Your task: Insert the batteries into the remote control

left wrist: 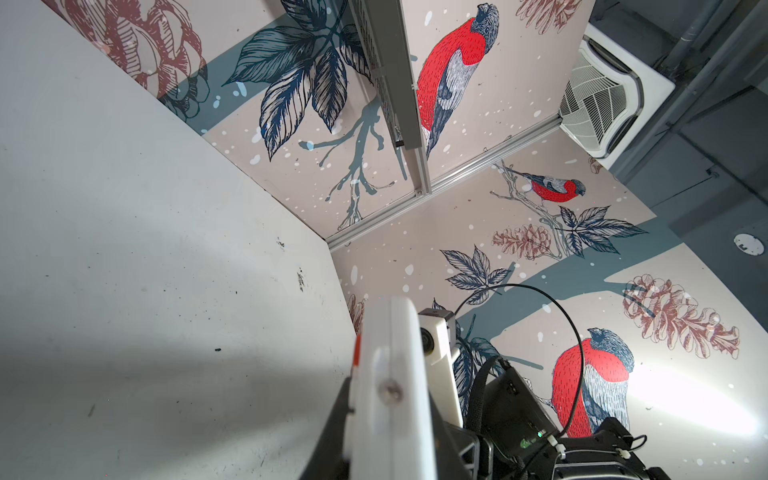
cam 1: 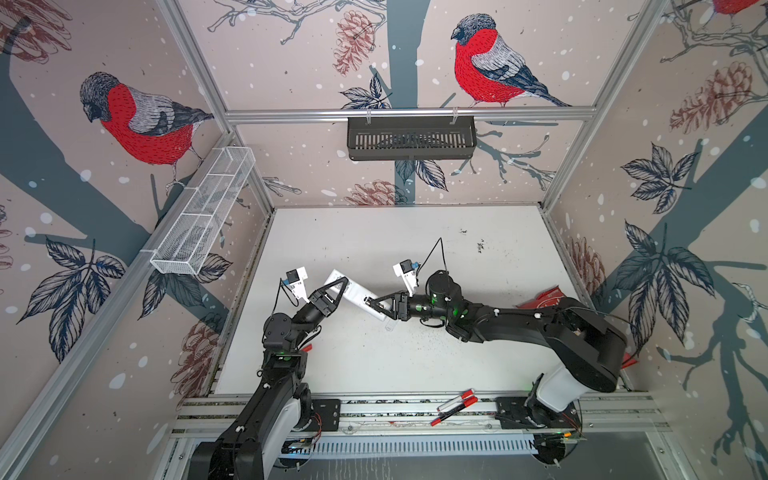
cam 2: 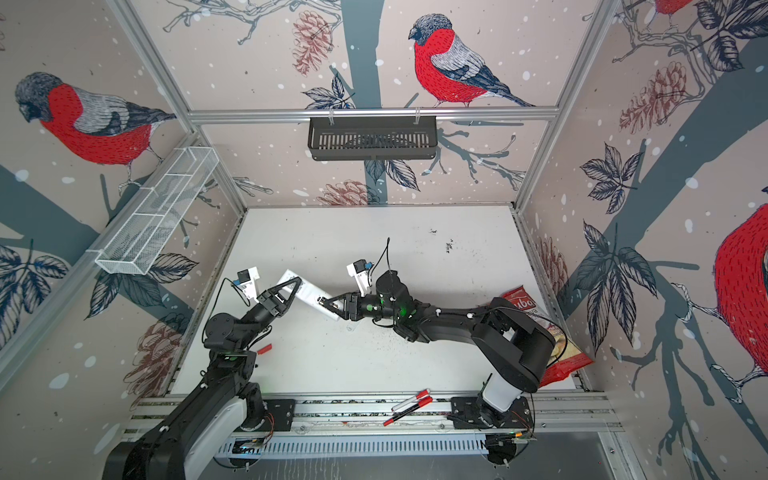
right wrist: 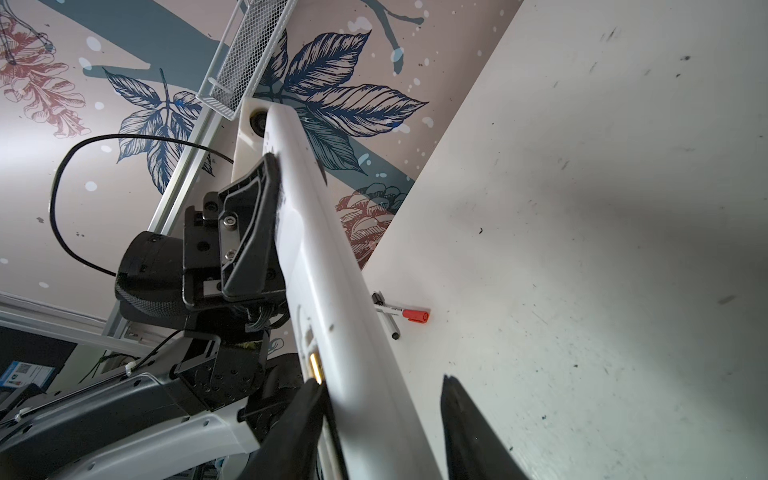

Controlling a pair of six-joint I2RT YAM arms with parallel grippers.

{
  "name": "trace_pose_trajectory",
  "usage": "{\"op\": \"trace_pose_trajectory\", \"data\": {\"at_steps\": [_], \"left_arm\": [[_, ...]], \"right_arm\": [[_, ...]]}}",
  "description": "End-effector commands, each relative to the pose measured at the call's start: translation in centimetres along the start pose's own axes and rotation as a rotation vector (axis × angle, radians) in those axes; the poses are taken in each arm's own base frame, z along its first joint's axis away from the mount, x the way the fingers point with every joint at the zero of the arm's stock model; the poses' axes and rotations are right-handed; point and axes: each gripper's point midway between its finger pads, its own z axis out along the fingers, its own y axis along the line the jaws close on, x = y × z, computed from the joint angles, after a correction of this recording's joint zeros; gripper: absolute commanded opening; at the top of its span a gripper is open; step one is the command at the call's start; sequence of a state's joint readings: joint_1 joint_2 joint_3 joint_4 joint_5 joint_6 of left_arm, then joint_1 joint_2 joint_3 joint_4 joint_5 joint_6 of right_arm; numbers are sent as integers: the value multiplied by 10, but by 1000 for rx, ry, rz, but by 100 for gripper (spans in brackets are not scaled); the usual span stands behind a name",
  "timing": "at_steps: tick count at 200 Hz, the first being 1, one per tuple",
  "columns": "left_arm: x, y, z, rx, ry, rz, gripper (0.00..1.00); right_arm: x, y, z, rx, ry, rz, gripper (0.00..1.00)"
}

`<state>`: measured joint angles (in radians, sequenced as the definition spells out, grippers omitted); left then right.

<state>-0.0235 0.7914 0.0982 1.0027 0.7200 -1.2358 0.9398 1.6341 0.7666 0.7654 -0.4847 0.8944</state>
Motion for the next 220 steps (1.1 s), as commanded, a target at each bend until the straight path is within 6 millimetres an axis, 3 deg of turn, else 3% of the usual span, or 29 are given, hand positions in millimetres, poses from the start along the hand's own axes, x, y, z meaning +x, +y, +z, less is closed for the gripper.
{"op": "trace_pose_trajectory", "data": {"at_steps": [1, 90, 155, 183, 220], "left_arm": [[-5, -17, 0, 58, -14, 52, 0], [-6, -19, 1, 63, -15, 56, 0], [-7, -20, 1, 67, -18, 55, 0], [-6, -19, 1, 63, -15, 53, 0], [-5, -16, 1, 56, -11, 53, 0]], "right_arm": [[-3, -5, 2, 25, -11, 13, 47], [3, -17, 9, 139, 20, -24, 35], [10, -30, 10, 255, 50, -77, 33], [3, -23, 7, 249, 28, -106, 43], [-16, -12, -8, 263, -25, -186, 71]]}}
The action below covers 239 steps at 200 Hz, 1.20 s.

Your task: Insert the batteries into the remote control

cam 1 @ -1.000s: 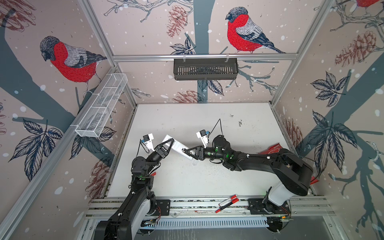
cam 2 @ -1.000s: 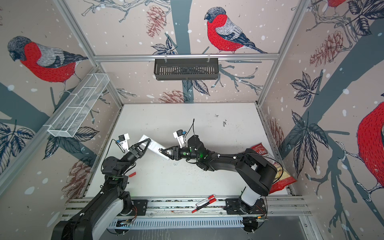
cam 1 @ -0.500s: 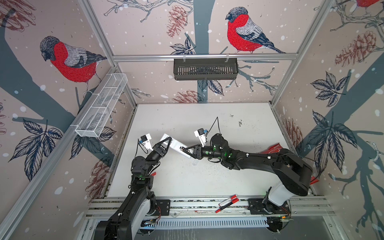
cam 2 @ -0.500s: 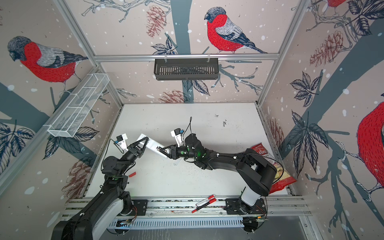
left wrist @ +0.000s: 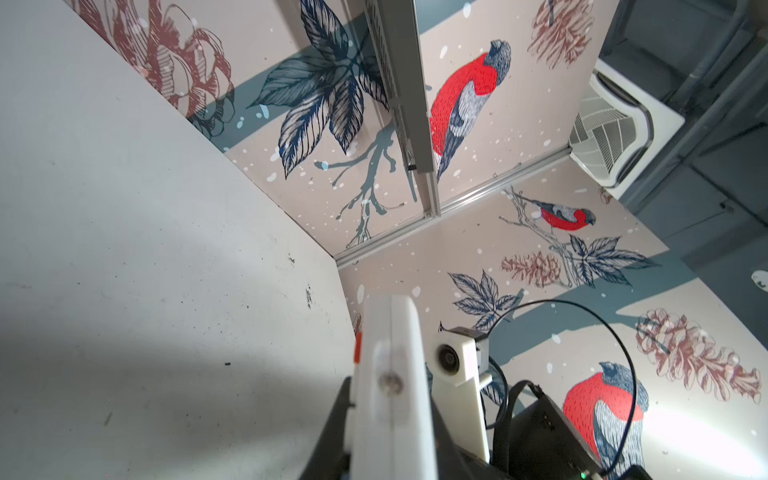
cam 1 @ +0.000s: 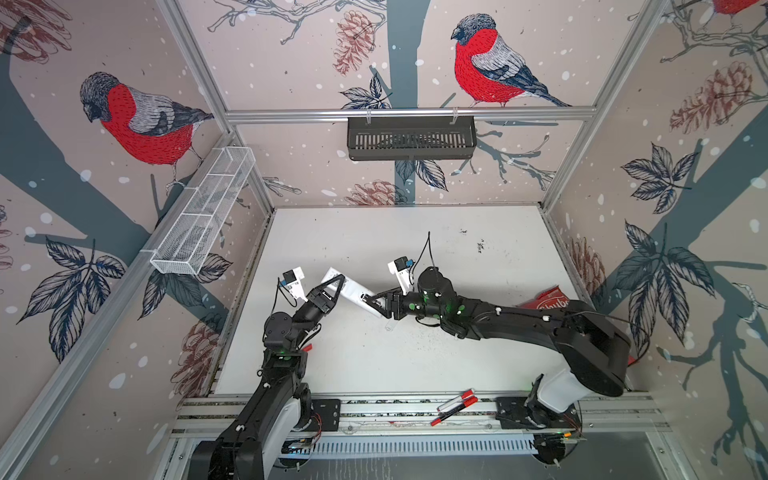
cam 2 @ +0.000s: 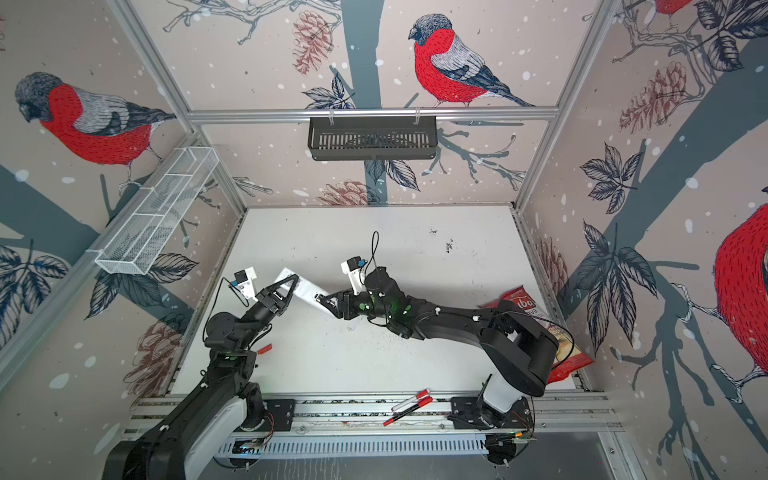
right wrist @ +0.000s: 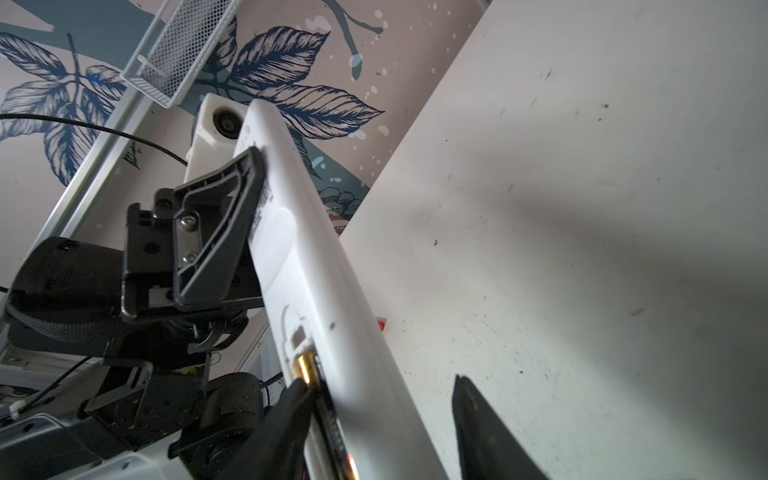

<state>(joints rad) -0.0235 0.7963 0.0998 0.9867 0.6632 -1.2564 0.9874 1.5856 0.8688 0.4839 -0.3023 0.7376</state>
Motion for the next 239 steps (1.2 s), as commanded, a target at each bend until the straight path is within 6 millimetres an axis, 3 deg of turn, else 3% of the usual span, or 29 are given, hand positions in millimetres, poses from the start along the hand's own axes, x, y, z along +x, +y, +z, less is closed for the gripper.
{"op": "trace_pose_trajectory", "data": {"at_steps": [1, 29, 57, 106, 147, 172, 197, 239], "left_arm": [[4, -23, 0, 90, 38, 85, 0], [7, -16, -1, 69, 44, 85, 0], [13, -4, -2, 31, 61, 95, 0], [20, 19, -4, -58, 91, 132, 0], [16, 48, -10, -303, 137, 239, 0], [8, 63, -17, -446, 146, 285, 0], [10, 75, -19, -483, 153, 262, 0], [8, 88, -24, -549, 147, 275, 0]], "right_arm": [[-7, -11, -11, 80, -26, -70, 71], [-17, -11, -28, 114, -57, -130, 83], [-13, -17, -37, 159, -37, -196, 90], [10, -65, -47, 346, 44, -158, 92], [43, -92, -41, 403, 151, -37, 91], [70, -95, -29, 388, 241, 14, 90], [90, -93, -18, 365, 286, 59, 89], [102, -92, -5, 358, 310, 83, 83]]}}
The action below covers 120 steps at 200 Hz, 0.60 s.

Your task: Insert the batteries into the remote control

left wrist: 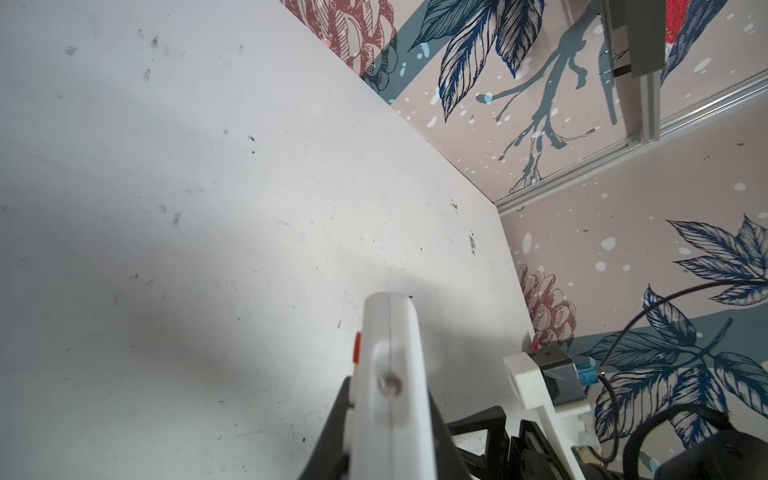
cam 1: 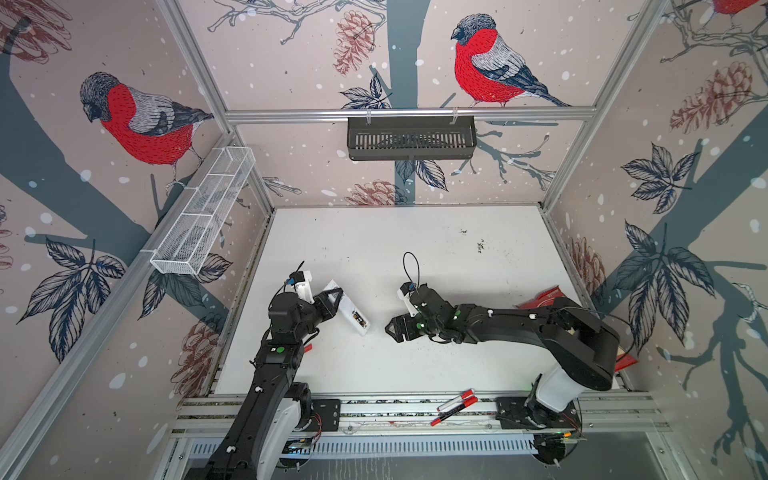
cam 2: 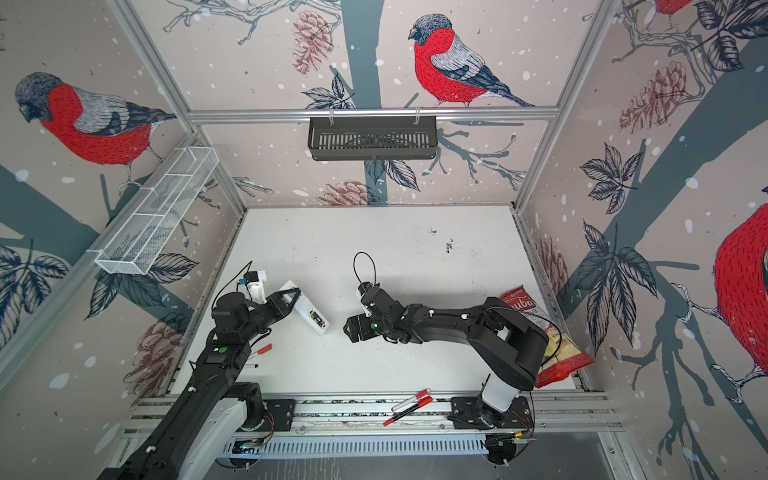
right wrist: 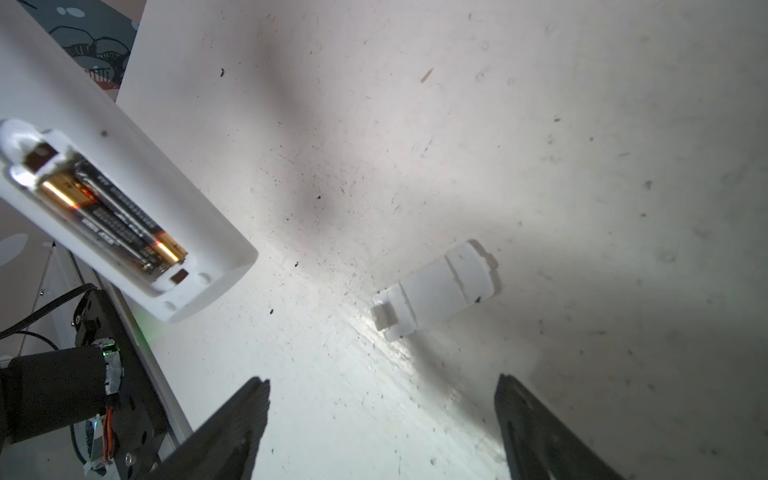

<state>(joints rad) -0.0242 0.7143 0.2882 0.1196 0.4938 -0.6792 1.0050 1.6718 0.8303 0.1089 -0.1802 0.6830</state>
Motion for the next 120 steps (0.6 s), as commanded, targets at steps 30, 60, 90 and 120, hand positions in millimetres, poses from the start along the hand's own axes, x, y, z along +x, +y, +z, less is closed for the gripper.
{"op": "trace_pose_trajectory", "data": {"at_steps": [30, 60, 90, 120], "left_arm": [[2, 11, 3, -54, 18, 31, 0], [2, 9, 2, -47, 16, 29, 0], [0, 8, 2, -45, 13, 31, 0], [-2, 6, 1, -47, 9, 37, 0]], "right_arm": [[-5, -1, 15, -13, 6, 53, 77], [-11, -14, 23, 9, 16, 74, 77], [-23, -8, 33, -9, 14, 43, 78], [-32, 8, 46, -68, 26, 0, 77]]}}
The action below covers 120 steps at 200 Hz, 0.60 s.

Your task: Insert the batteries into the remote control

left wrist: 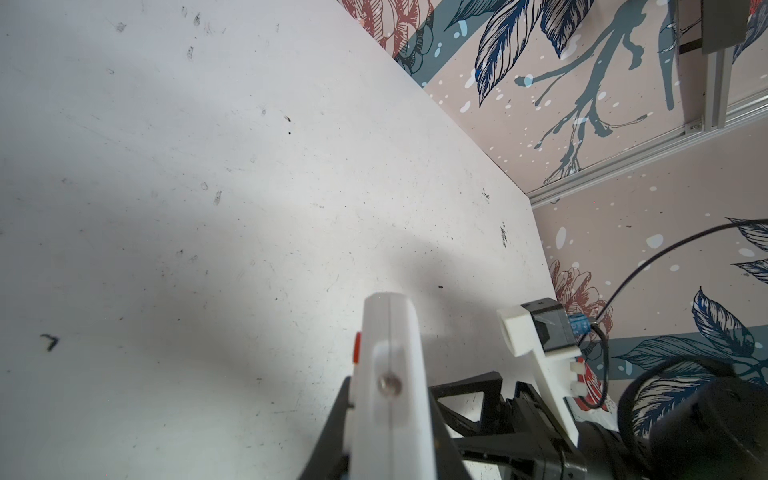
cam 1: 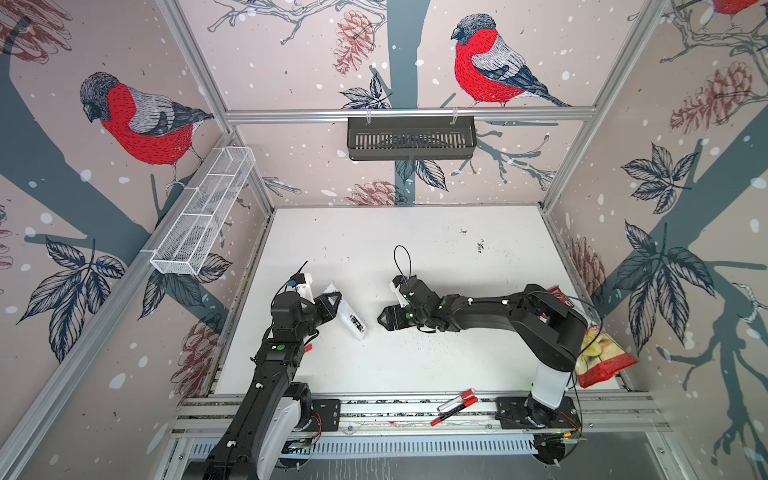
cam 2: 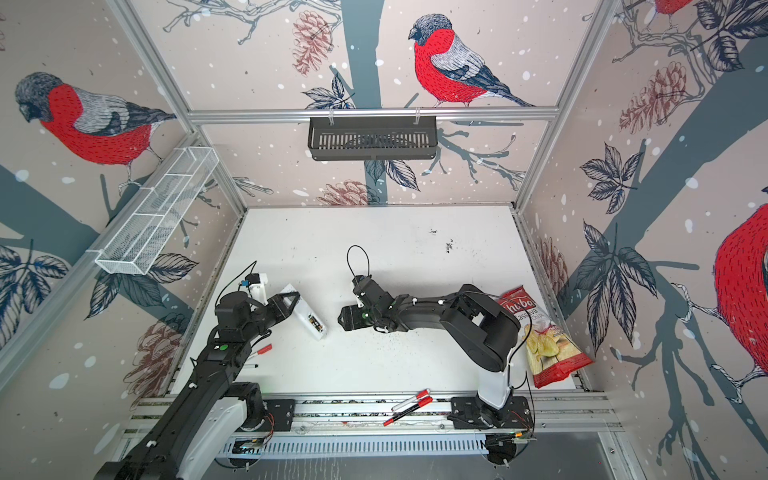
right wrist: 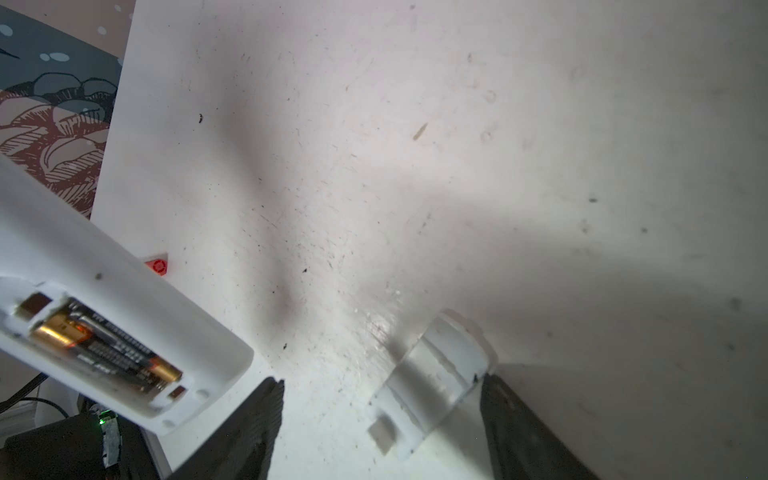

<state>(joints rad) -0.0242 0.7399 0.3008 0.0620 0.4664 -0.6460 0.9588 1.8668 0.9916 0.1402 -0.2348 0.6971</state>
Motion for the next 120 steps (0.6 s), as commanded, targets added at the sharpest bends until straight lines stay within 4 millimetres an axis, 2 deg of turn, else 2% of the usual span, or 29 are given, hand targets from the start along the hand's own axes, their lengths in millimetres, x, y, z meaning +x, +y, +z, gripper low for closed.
{"op": "trace_pose_trajectory", "data": {"at_steps": [1, 22, 47, 74, 105, 120], "left_arm": [[-8, -6, -2, 12, -25, 36, 0], [-8, -6, -2, 13, -30, 36, 0], [-9, -7, -3, 15, -31, 39, 0], [-9, -6, -3, 11, -34, 39, 0], [-10, -7, -3, 15, -40, 40, 0], [-10, -8, -4, 21, -40, 38, 0]], "right_arm": [[-3, 11, 7, -46, 18, -49, 77], [-10, 13, 8, -39, 9, -74, 77], [-18, 10, -11, 21, -48, -113, 78], [0, 0, -16, 118, -8, -169, 74], [22, 1, -11, 180, 34, -220, 58], [27, 2, -7, 201, 41, -229, 54]]}}
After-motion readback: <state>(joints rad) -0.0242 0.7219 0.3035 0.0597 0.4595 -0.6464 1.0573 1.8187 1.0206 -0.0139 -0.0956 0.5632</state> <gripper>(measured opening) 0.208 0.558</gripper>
